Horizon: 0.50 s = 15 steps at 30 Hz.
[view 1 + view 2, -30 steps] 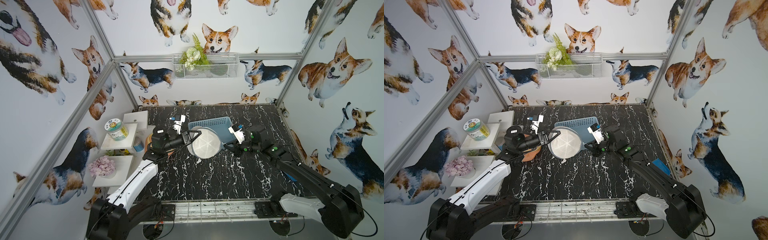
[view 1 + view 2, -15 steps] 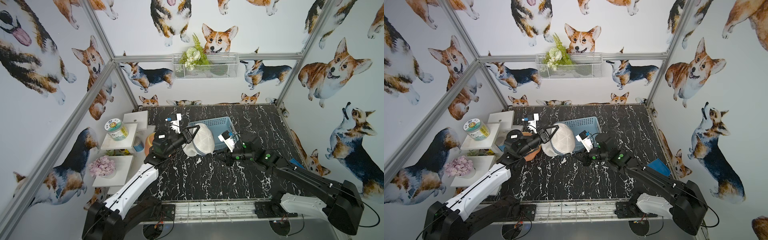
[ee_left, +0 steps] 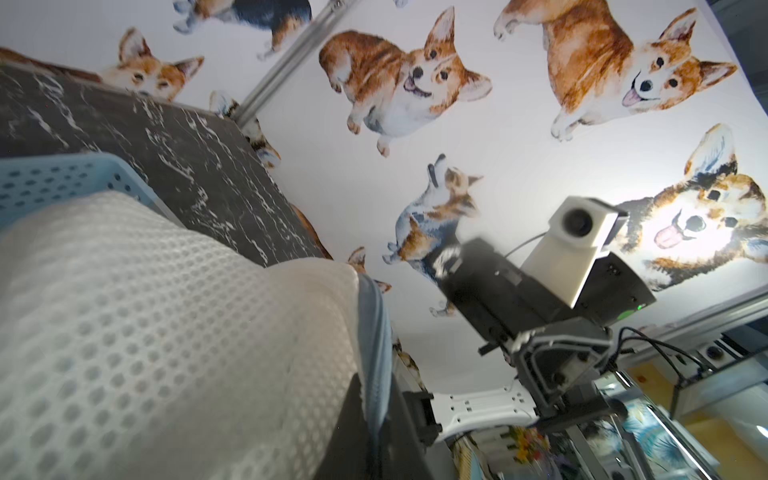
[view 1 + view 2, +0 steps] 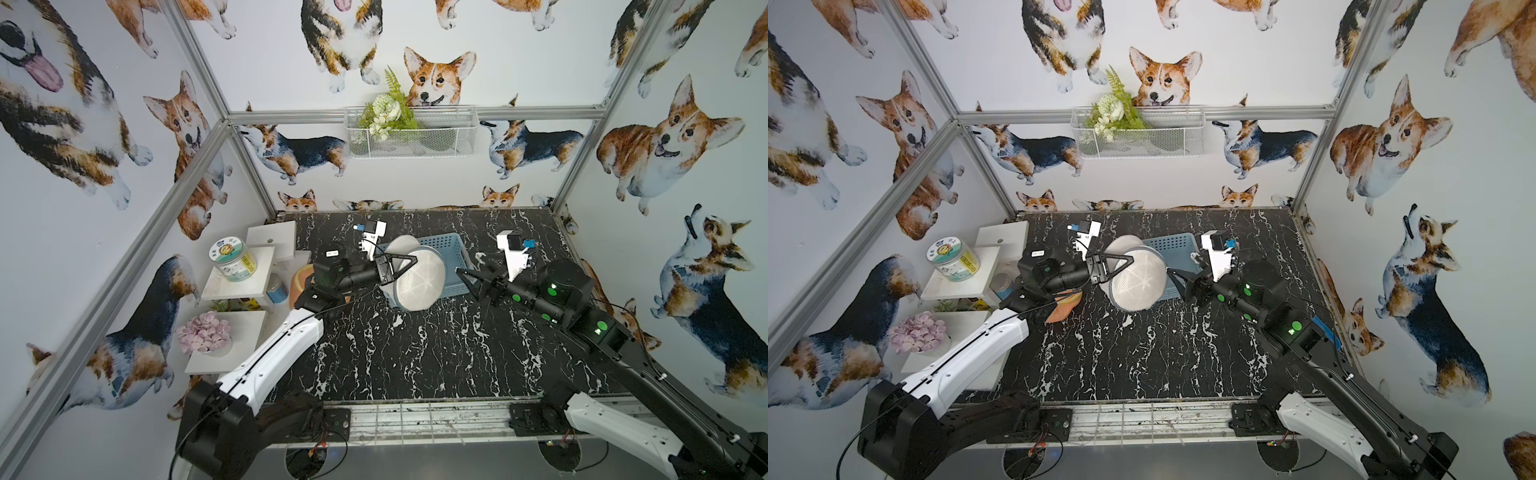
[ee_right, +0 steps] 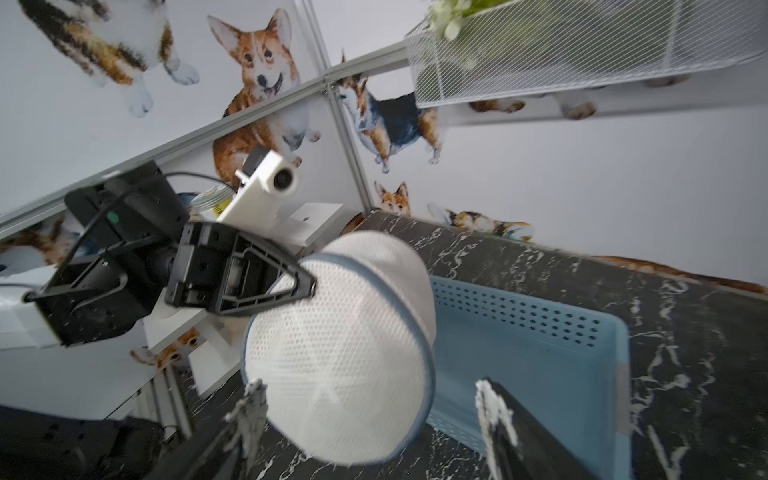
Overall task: Turn the laundry bag inside out
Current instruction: Place the laundry bag at the center of the board.
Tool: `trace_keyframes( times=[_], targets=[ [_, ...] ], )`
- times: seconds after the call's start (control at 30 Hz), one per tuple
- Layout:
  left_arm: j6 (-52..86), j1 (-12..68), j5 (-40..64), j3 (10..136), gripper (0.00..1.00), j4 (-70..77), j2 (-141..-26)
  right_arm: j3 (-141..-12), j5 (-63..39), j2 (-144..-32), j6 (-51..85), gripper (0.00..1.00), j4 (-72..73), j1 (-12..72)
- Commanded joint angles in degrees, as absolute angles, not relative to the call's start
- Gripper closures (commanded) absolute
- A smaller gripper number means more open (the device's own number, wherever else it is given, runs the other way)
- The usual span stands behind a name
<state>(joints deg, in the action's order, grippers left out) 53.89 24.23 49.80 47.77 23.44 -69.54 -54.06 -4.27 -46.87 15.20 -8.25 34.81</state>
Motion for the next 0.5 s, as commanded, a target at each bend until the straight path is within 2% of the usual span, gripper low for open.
trace_keyframes(
  times=[0.0,0.1,0.2,0.27,0.33,0.47],
  targets=[
    [60.1,27.9,59.8,48.6,1.0,34.2,-74.4,-56.6,10.8,-47.4,11.1,0.0,-8.1,34.8],
    [62.6,34.9,63.1,52.6,1.0,37.8,-81.6,-61.0,13.3,-50.7,8.7,0.0,-9.4,34.5],
    [72.9,39.6,66.5,53.1,1.0,52.5,-89.9,-63.2,14.4,-52.8,7.8,0.0,-9.5,34.5],
    [87.1,41.0,66.8,50.9,1.0,70.8,-98.2,-63.7,15.0,-53.2,7.8,0.0,-8.9,34.2],
    [107.9,41.6,64.9,50.9,1.0,98.2,-109.3,-63.9,13.7,-53.8,7.6,0.0,-8.8,33.6],
    [109.4,43.5,65.7,54.3,1.0,98.5,-119.0,-63.4,12.2,-54.5,8.4,0.0,-9.4,32.9]
  ],
)
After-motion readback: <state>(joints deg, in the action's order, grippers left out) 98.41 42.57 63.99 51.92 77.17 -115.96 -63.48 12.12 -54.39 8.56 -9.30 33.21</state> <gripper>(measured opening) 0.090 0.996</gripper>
